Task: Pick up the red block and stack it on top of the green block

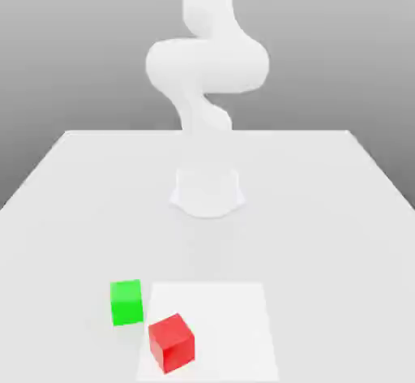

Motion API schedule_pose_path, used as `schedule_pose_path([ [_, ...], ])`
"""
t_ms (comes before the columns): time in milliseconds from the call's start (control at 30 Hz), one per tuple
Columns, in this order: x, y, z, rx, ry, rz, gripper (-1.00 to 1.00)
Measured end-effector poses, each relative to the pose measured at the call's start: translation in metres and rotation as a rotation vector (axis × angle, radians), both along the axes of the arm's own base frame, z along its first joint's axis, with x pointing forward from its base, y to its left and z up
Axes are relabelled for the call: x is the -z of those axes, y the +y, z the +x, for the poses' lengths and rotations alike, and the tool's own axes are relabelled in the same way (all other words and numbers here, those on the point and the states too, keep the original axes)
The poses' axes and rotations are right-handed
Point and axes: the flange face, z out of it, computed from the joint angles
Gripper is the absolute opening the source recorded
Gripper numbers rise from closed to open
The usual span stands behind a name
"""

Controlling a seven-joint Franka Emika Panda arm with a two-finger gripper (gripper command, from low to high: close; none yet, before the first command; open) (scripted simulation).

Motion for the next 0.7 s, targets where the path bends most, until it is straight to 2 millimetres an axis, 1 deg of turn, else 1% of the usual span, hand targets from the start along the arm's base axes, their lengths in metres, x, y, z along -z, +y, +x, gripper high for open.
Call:
schedule_pose_path([
  [67, 0.036, -0.005, 0.026, 0.046, 0.068, 0.072, 0.00],
  [167, 0.092, -0.010, 0.058, 0.123, 0.168, 0.161, 0.00],
  [267, 0.150, -0.014, 0.081, 0.212, 0.267, 0.232, 0.00],
  [333, 0.189, -0.016, 0.093, 0.278, 0.332, 0.269, 0.00],
  [400, 0.229, -0.018, 0.100, 0.349, 0.394, 0.299, 0.00],
  [500, 0.288, -0.021, 0.106, 0.463, 0.482, 0.328, 0.00],
  [600, 0.345, -0.027, 0.104, 0.588, 0.561, 0.339, 0.00],
  [700, 0.399, -0.034, 0.095, 0.721, 0.626, 0.332, 0.00],
])
